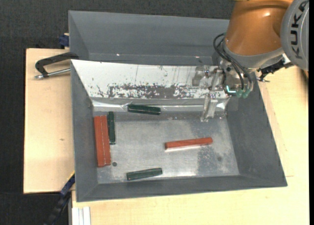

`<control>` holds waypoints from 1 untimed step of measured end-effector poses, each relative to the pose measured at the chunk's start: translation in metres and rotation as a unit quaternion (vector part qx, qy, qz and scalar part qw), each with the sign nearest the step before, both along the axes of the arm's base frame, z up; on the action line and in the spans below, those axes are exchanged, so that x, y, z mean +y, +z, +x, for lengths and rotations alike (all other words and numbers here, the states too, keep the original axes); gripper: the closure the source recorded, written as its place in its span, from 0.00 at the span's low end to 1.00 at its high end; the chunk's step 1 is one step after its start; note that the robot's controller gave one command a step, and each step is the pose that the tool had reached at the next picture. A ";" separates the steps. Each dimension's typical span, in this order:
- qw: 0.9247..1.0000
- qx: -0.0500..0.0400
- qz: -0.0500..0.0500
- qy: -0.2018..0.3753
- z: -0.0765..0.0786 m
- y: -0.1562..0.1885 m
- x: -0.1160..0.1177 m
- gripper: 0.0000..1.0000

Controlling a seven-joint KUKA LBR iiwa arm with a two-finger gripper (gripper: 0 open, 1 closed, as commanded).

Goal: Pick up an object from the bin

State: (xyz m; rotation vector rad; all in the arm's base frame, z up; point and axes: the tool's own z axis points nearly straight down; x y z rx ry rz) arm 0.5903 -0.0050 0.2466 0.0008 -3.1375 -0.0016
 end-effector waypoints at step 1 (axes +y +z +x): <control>1.000 -0.004 0.000 0.000 0.001 0.004 0.000 0.00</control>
Offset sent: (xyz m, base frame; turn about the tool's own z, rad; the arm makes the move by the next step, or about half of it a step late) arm -0.0759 0.0063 -0.1766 -0.0204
